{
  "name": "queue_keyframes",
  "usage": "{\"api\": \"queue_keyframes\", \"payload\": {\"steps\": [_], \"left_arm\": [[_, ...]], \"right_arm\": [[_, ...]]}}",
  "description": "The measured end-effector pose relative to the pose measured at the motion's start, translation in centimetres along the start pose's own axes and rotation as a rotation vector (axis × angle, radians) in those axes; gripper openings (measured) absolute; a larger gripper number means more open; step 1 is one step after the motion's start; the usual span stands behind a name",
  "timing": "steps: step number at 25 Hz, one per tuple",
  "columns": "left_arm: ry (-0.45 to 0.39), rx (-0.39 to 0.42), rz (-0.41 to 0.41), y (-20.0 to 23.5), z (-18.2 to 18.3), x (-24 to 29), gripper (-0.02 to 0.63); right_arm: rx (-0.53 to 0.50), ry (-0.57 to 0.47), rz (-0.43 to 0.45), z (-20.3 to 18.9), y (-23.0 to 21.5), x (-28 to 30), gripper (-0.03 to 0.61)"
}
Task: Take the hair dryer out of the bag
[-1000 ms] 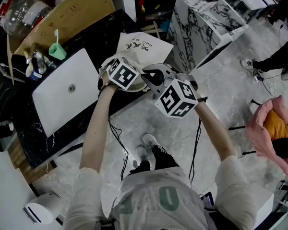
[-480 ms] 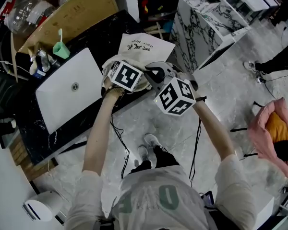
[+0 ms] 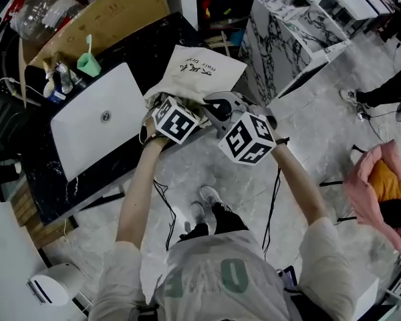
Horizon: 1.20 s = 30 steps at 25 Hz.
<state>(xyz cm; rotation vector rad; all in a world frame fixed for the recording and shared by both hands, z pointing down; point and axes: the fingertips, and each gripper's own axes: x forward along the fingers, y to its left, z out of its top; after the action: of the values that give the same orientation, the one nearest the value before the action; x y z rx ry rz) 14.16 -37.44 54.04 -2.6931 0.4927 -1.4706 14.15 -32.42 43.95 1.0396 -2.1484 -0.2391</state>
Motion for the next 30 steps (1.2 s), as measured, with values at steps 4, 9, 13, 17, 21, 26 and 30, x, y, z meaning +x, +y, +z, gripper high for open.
{"api": "queue_keyframes", "payload": {"steps": [4, 9, 13, 17, 21, 26, 30], "left_arm": [[0.055, -0.040, -0.103, 0.1, -0.6, 0.8, 0.279], [0.073, -0.109, -0.142, -0.6, -0.6, 0.8, 0.270], [0.068, -0.115, -0.113, -0.4, -0.6, 0.4, 0.264], [0.060, -0.100, -0.086, -0.4, -0.9, -0.2, 0.264], [0.047, -0.096, -0.043, -0.2, -1.3, -2.0, 0.264], [0.059, -0.130, -0.012, -0.8, -3.4, -4.2, 0.264], [0.073, -0.160, 0.004, -1.9, -5.2, -6.3, 0.264]], "right_arm": [[0.002, -0.001, 0.009, -0.1, 0.2, -0.3, 0.041], [0.009, 0.000, -0.003, -0.3, 0.0, -0.3, 0.041], [0.004, 0.013, -0.022, -0.4, -0.4, -0.2, 0.041], [0.003, 0.030, -0.040, -0.7, -0.6, 0.1, 0.041], [0.016, 0.047, -0.059, -0.9, -0.9, 0.4, 0.041], [-0.007, 0.081, -0.094, -0.9, -0.6, 0.1, 0.041], [-0.019, 0.103, -0.128, -0.9, -0.6, -0.3, 0.041]]}}
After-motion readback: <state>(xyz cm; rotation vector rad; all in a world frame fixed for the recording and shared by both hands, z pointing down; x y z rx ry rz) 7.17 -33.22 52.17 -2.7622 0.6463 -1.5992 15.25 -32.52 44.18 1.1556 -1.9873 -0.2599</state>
